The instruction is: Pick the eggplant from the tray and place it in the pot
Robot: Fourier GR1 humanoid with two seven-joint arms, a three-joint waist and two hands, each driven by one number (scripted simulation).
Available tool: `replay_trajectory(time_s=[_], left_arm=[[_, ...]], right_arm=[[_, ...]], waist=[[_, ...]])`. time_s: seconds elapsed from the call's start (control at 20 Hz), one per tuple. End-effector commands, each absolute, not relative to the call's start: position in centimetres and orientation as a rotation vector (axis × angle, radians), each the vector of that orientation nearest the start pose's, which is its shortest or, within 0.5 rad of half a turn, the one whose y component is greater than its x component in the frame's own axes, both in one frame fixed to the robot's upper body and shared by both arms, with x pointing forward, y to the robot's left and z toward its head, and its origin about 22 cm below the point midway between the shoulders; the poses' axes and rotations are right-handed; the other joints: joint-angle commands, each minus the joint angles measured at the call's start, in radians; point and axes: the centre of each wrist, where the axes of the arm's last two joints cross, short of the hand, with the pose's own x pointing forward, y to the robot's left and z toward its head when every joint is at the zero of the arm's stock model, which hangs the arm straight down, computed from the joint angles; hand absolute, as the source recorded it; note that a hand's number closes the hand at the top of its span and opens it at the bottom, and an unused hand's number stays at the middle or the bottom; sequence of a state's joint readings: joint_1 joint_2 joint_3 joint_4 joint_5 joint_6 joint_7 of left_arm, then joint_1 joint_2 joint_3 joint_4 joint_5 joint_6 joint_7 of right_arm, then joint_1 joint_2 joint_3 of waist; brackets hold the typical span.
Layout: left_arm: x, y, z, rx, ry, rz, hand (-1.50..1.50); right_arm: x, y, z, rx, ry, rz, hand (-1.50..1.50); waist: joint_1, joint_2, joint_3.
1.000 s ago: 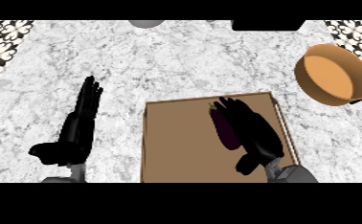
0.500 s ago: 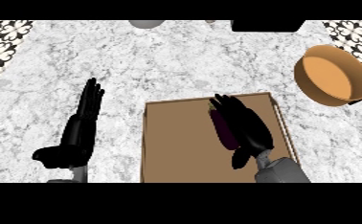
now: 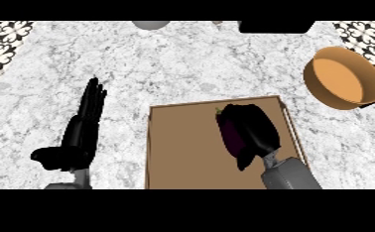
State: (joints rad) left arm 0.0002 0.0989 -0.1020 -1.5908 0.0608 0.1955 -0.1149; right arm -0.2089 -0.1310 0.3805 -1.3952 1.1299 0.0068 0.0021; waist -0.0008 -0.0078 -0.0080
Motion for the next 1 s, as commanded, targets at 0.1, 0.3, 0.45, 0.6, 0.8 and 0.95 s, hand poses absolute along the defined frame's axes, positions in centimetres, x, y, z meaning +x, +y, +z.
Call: replay_trajectory(time_s=[0.1,0.3,0.45,0.6,0.8,0.95], left_arm=[[24.0,22.4,1.4,0.096,-1.689,0.04,0.0],[24.3,21.6,0.8,0.107,-1.69,0.027,0.0],[25.2,22.6,0.8,0.111,-1.706,0.037,0.0],[23.8,21.0,0.4,0.126,-1.712,0.014,0.0],[24.5,23.6,0.4,0.117,-1.694,0.057,0.0],[24.0,23.2,0.5,0.106,-1.708,0.032,0.0]], right_arm=[[26.6,-16.2,-1.1,-0.743,-1.571,1.369,1.5],[26.5,-15.9,1.5,-0.733,-1.562,1.434,1.5],[24.8,-17.4,2.8,-0.622,-1.462,1.557,1.5],[25.8,-19.0,4.7,-0.62,-1.479,1.557,1.5],[23.4,-17.8,9.7,-0.693,-1.667,1.403,1.5],[21.7,-19.4,11.8,-0.762,-1.808,1.316,1.5]], waist=[[0.002,0.007,0.008],[0.002,0.007,0.008],[-0.005,0.006,0.007],[0.001,0.007,0.008],[-0.005,0.005,0.007],[-0.01,0.004,0.008]])
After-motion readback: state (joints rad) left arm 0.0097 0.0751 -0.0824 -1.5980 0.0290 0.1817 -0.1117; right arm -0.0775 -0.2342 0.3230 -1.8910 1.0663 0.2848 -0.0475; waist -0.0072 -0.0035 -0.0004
